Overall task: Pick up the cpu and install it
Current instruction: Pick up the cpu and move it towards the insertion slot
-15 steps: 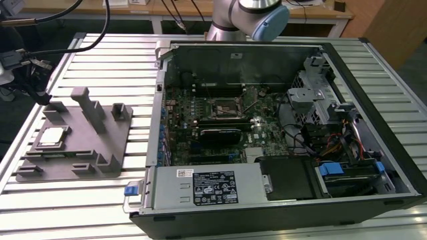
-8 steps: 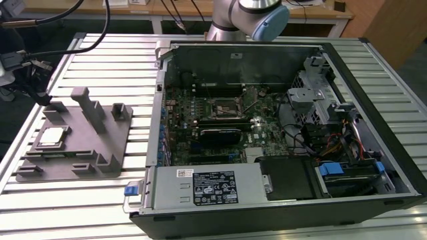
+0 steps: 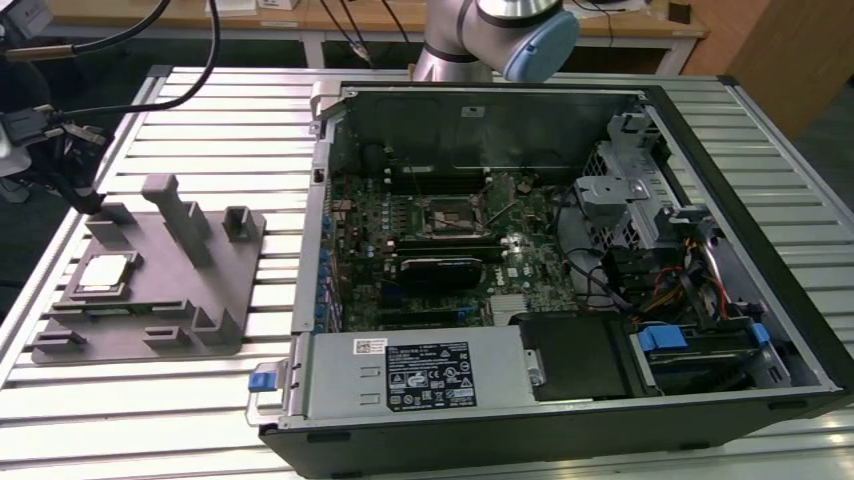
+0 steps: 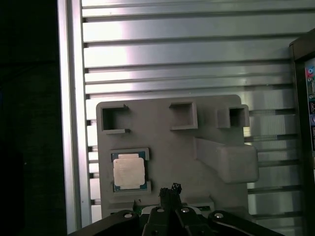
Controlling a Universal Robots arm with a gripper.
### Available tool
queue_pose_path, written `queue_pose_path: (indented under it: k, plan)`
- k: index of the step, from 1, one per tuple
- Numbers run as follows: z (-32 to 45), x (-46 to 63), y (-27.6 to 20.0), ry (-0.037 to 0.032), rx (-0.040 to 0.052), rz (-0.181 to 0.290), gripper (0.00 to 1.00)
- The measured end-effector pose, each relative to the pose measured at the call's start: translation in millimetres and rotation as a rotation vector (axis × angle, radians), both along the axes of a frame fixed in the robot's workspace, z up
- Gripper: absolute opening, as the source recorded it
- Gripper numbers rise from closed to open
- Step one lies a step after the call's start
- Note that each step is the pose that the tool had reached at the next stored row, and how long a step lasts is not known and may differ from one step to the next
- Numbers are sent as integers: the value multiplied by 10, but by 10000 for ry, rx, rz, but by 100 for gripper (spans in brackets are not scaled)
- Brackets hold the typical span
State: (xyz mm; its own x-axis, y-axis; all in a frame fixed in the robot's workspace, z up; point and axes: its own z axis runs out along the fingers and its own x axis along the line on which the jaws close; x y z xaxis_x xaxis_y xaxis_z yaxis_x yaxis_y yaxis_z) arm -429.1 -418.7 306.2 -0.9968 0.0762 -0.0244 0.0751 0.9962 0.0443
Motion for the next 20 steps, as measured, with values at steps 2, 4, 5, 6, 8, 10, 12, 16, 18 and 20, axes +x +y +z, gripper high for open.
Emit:
queue_pose_path:
  k: [2,4,5,6,8,10,12,16,18,20]
  plan:
    - [-10,-3,0,1,0,-1,11]
    - [-22,-6,0,-1,0,0,11]
    - [-28,-8,0,-1,0,0,11]
    - [-34,-9,0,-1,0,0,11]
    - [-45,-12,0,-1,1,0,11]
    - [-58,-15,0,-1,1,0,11]
    - [-69,-18,0,0,-1,0,11]
    - [-94,-23,0,-1,0,0,11]
    - [-106,-25,0,0,0,0,11]
    - [-120,-33,0,1,-1,-1,11]
